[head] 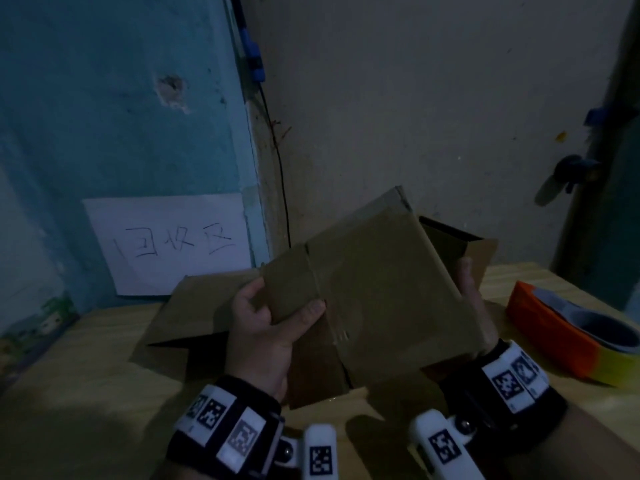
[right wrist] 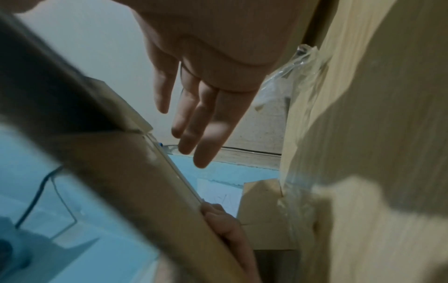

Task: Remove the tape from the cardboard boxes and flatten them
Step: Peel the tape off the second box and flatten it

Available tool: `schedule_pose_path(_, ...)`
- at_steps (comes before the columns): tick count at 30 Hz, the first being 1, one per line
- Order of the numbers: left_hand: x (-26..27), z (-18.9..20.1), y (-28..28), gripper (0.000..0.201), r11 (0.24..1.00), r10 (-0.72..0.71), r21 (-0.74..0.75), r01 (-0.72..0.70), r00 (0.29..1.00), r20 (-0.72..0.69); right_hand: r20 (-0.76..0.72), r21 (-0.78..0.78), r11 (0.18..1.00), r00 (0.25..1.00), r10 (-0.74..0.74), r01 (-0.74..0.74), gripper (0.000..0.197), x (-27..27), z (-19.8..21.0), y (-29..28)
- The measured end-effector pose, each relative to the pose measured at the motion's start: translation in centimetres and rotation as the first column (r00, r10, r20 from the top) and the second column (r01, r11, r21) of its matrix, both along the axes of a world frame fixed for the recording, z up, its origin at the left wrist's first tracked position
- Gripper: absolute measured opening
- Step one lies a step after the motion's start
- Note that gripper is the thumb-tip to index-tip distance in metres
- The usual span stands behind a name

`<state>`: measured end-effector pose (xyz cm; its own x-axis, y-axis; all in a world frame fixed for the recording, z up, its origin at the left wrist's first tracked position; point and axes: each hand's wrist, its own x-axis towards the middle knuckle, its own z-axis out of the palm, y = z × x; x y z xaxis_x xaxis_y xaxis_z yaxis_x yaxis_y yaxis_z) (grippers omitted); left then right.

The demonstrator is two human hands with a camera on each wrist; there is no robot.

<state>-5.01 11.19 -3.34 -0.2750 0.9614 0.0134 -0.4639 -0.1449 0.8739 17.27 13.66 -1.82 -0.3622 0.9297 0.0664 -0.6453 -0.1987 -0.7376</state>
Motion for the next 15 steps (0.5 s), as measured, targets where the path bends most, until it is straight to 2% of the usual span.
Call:
schedule_pose_path(2, 0.0, 0.1, -0.2, 0.106, 1.0, 0.006, 0.001, -0.006, 1.0, -0.026, -0.041, 0.088, 0.996, 0.999, 0.033, -0.029, 0.091, 0.2, -0.2, -0.3)
schedule_pose_path(5, -0.1, 0.2, -0.2, 0.102, 1.0, 0.017, 0.003, -0.017, 0.998, -0.063, -0.087, 0.171, 0.984, 0.994, 0.064, -0.049, 0.073, 0.5, -0.1, -0.6)
schedule_pose_path(7, -0.1, 0.3, -0.2, 0.1, 1.0, 0.019, 0.008, -0.019, 0.998, -0.064, -0.059, 0.172, 0.985, 0.998, 0.008, 0.003, 0.065, 0.4, 0.2, -0.8)
schedule_pose_path(10, -0.5, 0.5, -0.2, 0.098, 1.0, -0.01, 0.026, 0.011, 0.997, -0.071, -0.065, 0.082, 0.989, 0.99, -0.122, 0.127, 0.042, 0.7, 0.7, -0.8)
schedule_pose_path(12, -1.1, 0.8, -0.4, 0.095, 0.995, -0.089, 0.033, 0.093, 0.992, -0.092, -0.068, -0.003, 0.991, 0.988, -0.137, 0.137, 0.054, 0.9, 0.9, -0.5)
schedule_pose_path(14, -1.4, 1.1, -0.7, 0.088, 0.978, -0.206, 0.016, 0.208, 0.976, -0.066, -0.066, -0.087, 0.982, 0.983, -0.171, 0.166, 0.078, 0.9, 0.9, -0.1)
schedule_pose_path(15, -1.3, 1.3, -0.9, 0.08, 0.963, -0.269, 0.011, 0.269, 0.963, -0.036, -0.074, -0.108, 0.978, 0.979, -0.188, 0.179, 0.076, 1.0, 0.7, 0.2)
